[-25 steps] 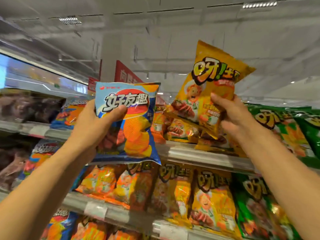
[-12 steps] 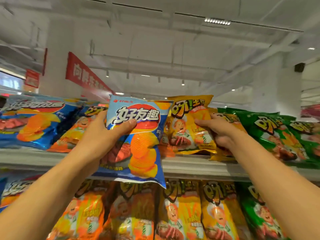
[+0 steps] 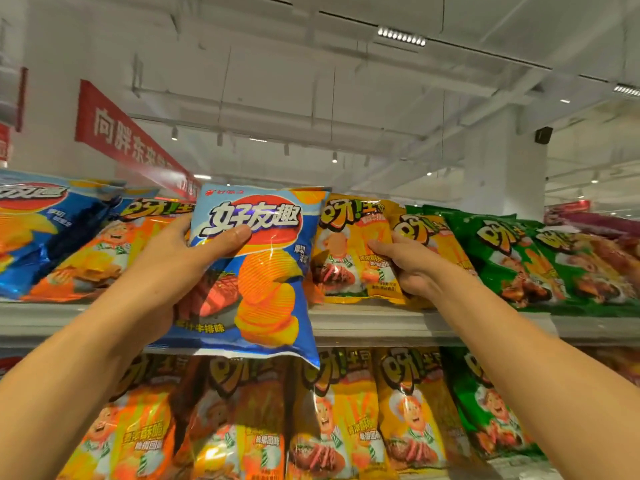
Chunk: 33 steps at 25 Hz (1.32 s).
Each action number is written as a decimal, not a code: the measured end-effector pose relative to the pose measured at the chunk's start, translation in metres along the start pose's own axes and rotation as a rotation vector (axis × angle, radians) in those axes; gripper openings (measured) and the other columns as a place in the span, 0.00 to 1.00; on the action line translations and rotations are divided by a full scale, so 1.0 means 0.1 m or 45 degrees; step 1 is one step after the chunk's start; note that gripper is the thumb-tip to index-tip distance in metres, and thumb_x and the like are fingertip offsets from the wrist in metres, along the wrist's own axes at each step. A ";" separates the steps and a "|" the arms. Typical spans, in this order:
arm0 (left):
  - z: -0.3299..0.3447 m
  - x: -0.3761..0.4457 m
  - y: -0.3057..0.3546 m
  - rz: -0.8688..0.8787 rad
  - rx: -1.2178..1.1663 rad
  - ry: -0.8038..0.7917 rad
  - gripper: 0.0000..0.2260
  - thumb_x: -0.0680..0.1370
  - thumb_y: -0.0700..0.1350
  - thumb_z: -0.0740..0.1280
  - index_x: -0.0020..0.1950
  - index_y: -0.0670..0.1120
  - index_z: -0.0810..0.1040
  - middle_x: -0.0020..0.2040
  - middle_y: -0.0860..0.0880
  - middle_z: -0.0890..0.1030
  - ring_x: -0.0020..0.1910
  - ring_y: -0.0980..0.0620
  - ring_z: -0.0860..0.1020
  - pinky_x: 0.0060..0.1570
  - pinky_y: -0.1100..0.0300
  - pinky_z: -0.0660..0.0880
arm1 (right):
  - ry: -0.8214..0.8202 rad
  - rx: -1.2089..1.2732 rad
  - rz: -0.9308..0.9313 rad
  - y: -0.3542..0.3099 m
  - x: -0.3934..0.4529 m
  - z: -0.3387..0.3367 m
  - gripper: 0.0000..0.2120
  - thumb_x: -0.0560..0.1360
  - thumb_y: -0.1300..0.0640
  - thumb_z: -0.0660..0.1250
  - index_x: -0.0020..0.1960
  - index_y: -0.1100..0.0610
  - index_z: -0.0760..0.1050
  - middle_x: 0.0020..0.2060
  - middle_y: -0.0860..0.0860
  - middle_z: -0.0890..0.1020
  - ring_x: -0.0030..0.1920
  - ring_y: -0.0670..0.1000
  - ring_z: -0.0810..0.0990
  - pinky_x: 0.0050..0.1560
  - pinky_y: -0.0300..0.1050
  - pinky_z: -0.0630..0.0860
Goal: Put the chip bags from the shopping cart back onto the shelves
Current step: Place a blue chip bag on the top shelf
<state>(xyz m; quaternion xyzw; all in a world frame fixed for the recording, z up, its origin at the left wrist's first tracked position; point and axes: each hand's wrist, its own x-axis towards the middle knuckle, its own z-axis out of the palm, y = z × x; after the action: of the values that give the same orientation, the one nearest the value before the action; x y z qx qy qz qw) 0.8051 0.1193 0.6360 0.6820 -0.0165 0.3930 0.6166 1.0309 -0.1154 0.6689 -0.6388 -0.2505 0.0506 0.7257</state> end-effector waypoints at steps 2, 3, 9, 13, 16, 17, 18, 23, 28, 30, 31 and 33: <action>0.08 0.00 0.04 -0.006 -0.028 -0.041 0.22 0.69 0.56 0.77 0.59 0.52 0.79 0.44 0.49 0.87 0.24 0.53 0.81 0.23 0.55 0.79 | -0.041 0.037 0.076 0.04 -0.05 -0.01 0.09 0.83 0.62 0.64 0.62 0.54 0.76 0.53 0.58 0.87 0.52 0.60 0.86 0.54 0.64 0.82; 0.11 0.00 0.05 0.000 -0.035 -0.057 0.21 0.68 0.56 0.77 0.58 0.52 0.79 0.41 0.51 0.86 0.23 0.52 0.80 0.23 0.54 0.79 | -0.067 0.035 0.096 0.03 -0.07 -0.02 0.10 0.82 0.62 0.64 0.63 0.54 0.76 0.56 0.59 0.86 0.55 0.61 0.86 0.57 0.66 0.81; 0.14 0.05 0.12 -0.041 0.008 -0.106 0.21 0.68 0.57 0.76 0.58 0.52 0.80 0.48 0.46 0.88 0.29 0.47 0.82 0.29 0.51 0.82 | -0.086 -0.238 0.080 -0.14 -0.08 -0.11 0.15 0.83 0.64 0.62 0.69 0.58 0.72 0.63 0.60 0.82 0.62 0.61 0.81 0.65 0.64 0.76; 0.11 0.09 0.09 -0.126 -0.026 -0.138 0.23 0.66 0.58 0.76 0.58 0.52 0.81 0.54 0.39 0.85 0.34 0.44 0.78 0.31 0.54 0.80 | 0.287 -0.982 -0.236 -0.19 -0.11 -0.01 0.24 0.80 0.55 0.70 0.73 0.56 0.66 0.65 0.57 0.77 0.62 0.58 0.78 0.56 0.53 0.78; 0.11 0.13 0.05 -0.129 -0.066 -0.144 0.25 0.64 0.59 0.77 0.58 0.51 0.81 0.53 0.37 0.85 0.44 0.38 0.76 0.43 0.50 0.77 | 0.396 -1.250 -0.801 -0.19 -0.10 0.13 0.33 0.81 0.46 0.66 0.81 0.50 0.55 0.80 0.57 0.60 0.79 0.59 0.59 0.76 0.57 0.62; 0.11 0.15 0.04 -0.130 -0.074 -0.147 0.25 0.64 0.59 0.77 0.58 0.51 0.80 0.51 0.38 0.86 0.47 0.36 0.76 0.46 0.49 0.76 | 0.345 -1.318 -0.884 -0.17 -0.09 0.20 0.33 0.82 0.42 0.63 0.82 0.47 0.55 0.82 0.55 0.56 0.81 0.58 0.53 0.78 0.59 0.56; 0.12 0.15 0.04 -0.131 -0.076 -0.150 0.26 0.64 0.59 0.77 0.59 0.51 0.80 0.50 0.40 0.87 0.48 0.36 0.76 0.47 0.49 0.76 | 0.295 -1.419 -0.893 -0.15 -0.05 0.25 0.32 0.82 0.38 0.59 0.82 0.45 0.55 0.82 0.53 0.54 0.82 0.58 0.49 0.80 0.61 0.53; 0.16 0.16 0.03 -0.138 -0.108 -0.128 0.26 0.68 0.57 0.76 0.62 0.48 0.79 0.44 0.43 0.87 0.30 0.45 0.79 0.27 0.59 0.77 | 0.027 -1.747 -0.626 0.12 0.07 0.14 0.44 0.70 0.22 0.43 0.82 0.38 0.46 0.83 0.47 0.43 0.82 0.57 0.39 0.80 0.63 0.44; 0.20 0.13 0.00 -0.151 -0.186 -0.073 0.19 0.73 0.53 0.75 0.61 0.48 0.79 0.42 0.45 0.87 0.22 0.51 0.79 0.21 0.64 0.74 | -0.092 -1.796 -0.511 -0.04 0.00 0.10 0.47 0.66 0.20 0.47 0.81 0.36 0.44 0.83 0.46 0.42 0.82 0.58 0.41 0.79 0.62 0.47; 0.19 0.13 0.02 -0.147 -0.199 -0.055 0.20 0.73 0.52 0.76 0.62 0.48 0.79 0.46 0.45 0.88 0.28 0.49 0.83 0.25 0.61 0.77 | -0.066 -1.840 -0.553 -0.13 -0.07 0.15 0.44 0.70 0.24 0.53 0.82 0.39 0.49 0.83 0.48 0.47 0.82 0.57 0.44 0.79 0.61 0.50; 0.18 0.14 0.04 -0.143 -0.206 -0.056 0.21 0.72 0.52 0.76 0.63 0.48 0.79 0.48 0.45 0.88 0.32 0.49 0.85 0.28 0.59 0.79 | -0.013 -1.825 -0.645 -0.16 -0.11 0.19 0.41 0.73 0.27 0.58 0.82 0.42 0.53 0.83 0.49 0.50 0.82 0.57 0.47 0.79 0.61 0.52; 0.15 0.16 0.09 -0.137 -0.230 -0.065 0.23 0.71 0.51 0.76 0.64 0.48 0.78 0.49 0.45 0.88 0.37 0.47 0.86 0.32 0.57 0.81 | 0.063 -1.710 -0.884 -0.19 -0.23 0.31 0.34 0.77 0.36 0.65 0.80 0.46 0.61 0.81 0.51 0.59 0.81 0.56 0.53 0.79 0.61 0.56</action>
<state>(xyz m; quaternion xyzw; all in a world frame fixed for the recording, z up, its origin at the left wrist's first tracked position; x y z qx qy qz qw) 0.8189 0.1116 0.6536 0.6332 -0.0308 0.3389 0.6951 0.9926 -0.1002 0.6822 -0.8290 -0.3981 -0.3587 0.1602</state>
